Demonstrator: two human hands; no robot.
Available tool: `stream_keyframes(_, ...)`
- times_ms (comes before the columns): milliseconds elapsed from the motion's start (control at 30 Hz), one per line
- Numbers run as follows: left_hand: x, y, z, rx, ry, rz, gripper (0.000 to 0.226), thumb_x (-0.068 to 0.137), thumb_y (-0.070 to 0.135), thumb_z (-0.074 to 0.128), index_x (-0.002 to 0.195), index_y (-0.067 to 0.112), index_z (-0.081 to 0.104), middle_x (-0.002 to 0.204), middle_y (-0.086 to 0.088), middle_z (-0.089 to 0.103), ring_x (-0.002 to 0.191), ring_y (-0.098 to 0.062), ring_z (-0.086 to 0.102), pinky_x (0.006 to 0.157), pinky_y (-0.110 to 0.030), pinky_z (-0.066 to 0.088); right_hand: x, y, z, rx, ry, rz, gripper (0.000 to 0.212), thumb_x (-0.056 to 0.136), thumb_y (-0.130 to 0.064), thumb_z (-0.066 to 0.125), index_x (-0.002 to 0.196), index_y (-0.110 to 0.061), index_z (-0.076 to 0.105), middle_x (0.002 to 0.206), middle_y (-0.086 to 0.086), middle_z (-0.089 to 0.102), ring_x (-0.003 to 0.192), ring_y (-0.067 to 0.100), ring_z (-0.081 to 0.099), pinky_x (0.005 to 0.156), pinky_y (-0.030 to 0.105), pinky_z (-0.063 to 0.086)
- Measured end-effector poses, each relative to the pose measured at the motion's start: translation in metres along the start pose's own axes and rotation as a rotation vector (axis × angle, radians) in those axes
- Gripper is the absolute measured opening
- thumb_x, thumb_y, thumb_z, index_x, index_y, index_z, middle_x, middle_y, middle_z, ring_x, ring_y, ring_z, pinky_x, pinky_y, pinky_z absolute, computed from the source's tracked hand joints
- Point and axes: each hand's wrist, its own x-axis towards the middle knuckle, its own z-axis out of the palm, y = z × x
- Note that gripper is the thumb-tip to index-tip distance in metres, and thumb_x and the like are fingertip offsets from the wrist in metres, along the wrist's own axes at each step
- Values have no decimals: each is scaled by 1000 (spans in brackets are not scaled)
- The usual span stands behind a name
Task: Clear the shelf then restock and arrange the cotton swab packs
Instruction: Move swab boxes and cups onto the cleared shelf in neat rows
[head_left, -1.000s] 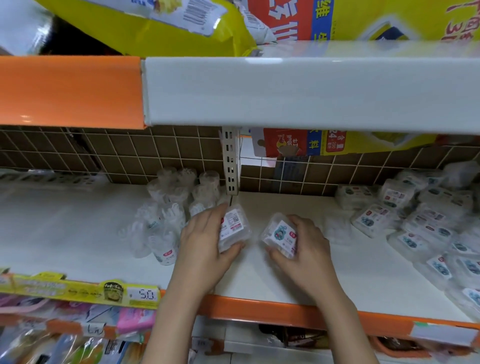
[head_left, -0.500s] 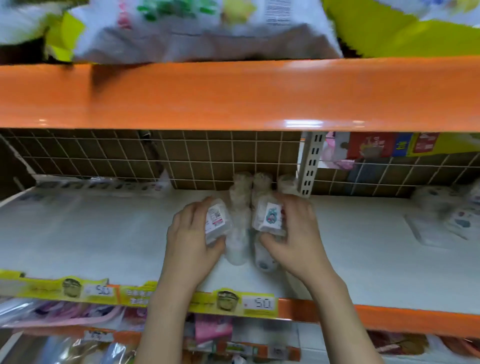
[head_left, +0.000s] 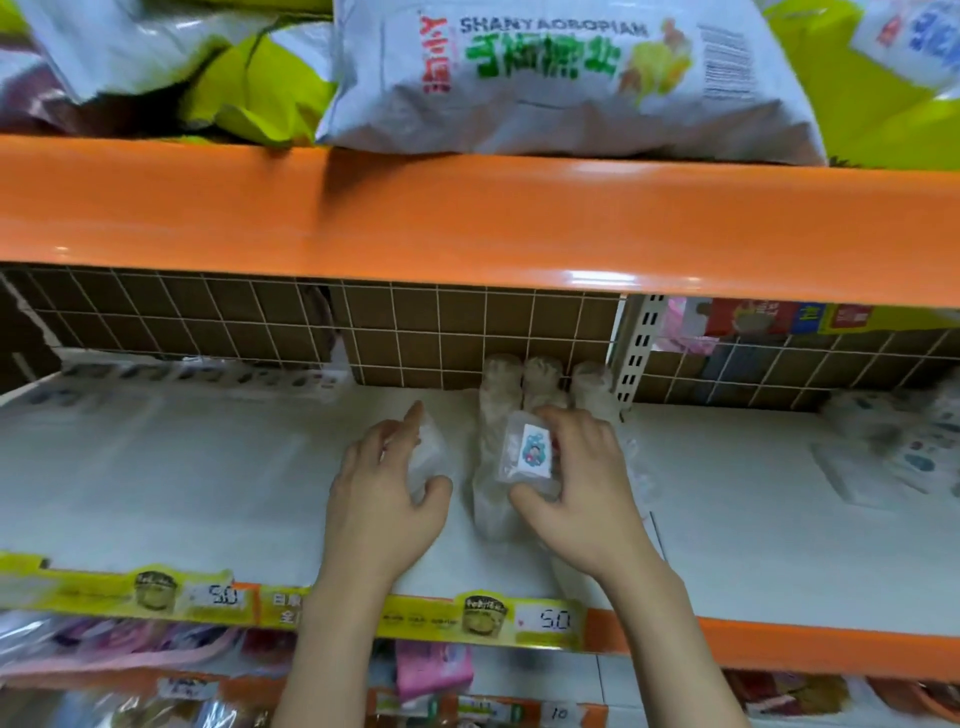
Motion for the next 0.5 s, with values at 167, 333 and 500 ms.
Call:
stream_keyframes(167, -5, 4, -10, -93, 18, -150, 88, 62, 59, 26, 142, 27, 38, 137, -1, 50, 121, -27, 48, 90, -36, 42, 0, 4, 1, 24, 9, 30, 72, 62, -52, 37, 123, -16, 51, 110, 2, 53, 100, 19, 43, 80, 31, 32)
stream_keyframes(333, -2, -8, -12, -65, 35, -203, 71, 75, 65, 44, 135, 28, 45, 129, 0, 57, 113, -26, 55, 85, -34, 45, 7, -5, 11, 31, 9, 18, 73, 61, -52, 38, 123, -15, 50, 109, 2, 53, 99, 19, 43, 78, 29, 31)
stream_keyframes(500, 7, -43, -25, -54, 27, -205, 73, 74, 72, 49, 132, 26, 49, 126, 4, 59, 113, -21, 55, 86, -31, 45, 21, -32, 41, 39, 67, -58, 66, 63, -43, 49, 121, -12, 53, 102, 3, 57, 93, 17, 42, 75, 27, 29)
